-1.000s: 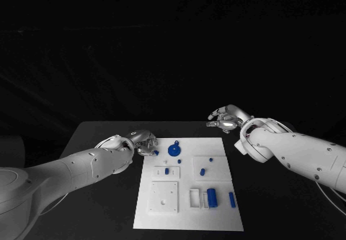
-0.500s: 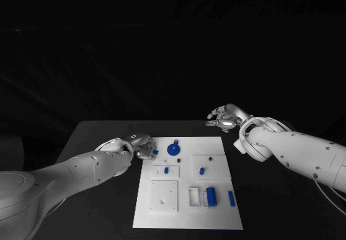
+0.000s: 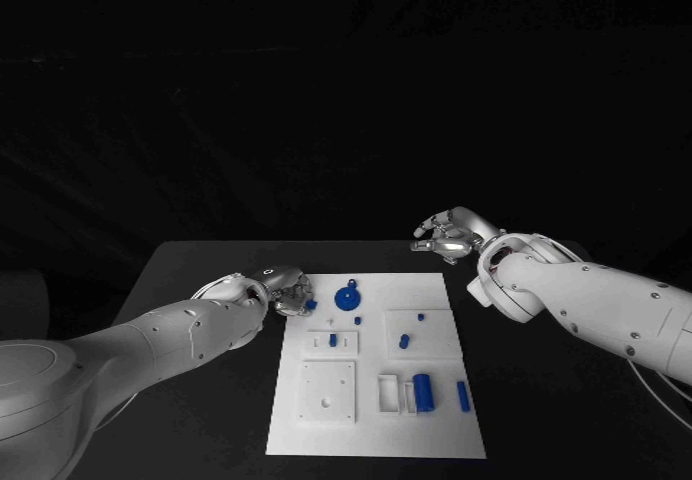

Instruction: Assemble the parts on the task board

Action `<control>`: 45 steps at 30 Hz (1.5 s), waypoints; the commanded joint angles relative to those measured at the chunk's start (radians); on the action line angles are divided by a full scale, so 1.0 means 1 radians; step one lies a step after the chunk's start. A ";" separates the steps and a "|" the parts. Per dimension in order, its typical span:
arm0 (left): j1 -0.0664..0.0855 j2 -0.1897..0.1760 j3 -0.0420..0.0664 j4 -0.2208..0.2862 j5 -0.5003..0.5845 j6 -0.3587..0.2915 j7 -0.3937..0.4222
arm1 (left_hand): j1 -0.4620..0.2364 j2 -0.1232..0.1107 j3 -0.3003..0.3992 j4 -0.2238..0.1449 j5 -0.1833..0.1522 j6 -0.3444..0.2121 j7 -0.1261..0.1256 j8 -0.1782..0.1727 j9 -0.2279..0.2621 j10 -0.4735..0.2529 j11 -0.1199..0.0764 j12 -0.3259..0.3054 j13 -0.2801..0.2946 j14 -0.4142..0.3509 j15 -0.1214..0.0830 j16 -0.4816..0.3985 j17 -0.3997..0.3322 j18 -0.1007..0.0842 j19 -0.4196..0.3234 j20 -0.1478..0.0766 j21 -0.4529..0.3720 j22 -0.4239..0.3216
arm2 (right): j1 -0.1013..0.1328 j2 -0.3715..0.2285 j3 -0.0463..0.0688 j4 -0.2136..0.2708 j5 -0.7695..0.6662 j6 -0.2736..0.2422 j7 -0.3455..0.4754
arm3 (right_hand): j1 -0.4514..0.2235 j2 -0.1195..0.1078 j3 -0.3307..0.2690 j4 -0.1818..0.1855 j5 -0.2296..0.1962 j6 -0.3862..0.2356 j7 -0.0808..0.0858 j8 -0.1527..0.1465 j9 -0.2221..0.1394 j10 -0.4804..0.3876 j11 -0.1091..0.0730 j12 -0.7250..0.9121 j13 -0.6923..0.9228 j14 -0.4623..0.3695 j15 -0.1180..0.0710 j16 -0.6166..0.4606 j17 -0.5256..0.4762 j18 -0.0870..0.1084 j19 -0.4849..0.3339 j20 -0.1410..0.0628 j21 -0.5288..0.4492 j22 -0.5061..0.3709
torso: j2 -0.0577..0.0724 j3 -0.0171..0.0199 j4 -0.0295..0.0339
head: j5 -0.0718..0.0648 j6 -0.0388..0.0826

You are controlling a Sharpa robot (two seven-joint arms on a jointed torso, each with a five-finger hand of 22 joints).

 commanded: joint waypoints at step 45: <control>-0.028 0.005 -0.003 -0.004 0.039 -0.063 0.009 | -0.001 0.065 0.057 0.033 0.021 0.088 -0.030 0.040 -0.018 0.067 -0.036 0.060 -0.019 0.060 -0.047 0.058 -0.009 -0.002 0.056 -0.087 0.051 0.019 | 0.000 -0.005 0.000 0.008 -0.015 0.011 0.004 | 0.001 0.009 -0.003 0.001 0.009 0.002 0.006 -0.003 0.002 -0.009 -0.001 0.005 -0.003 0.003 -0.004 0.006 -0.001 0.069 0.000 -0.010 -0.006 0.018 | 0.000 0.0000 0.0007 | -0.004 0.000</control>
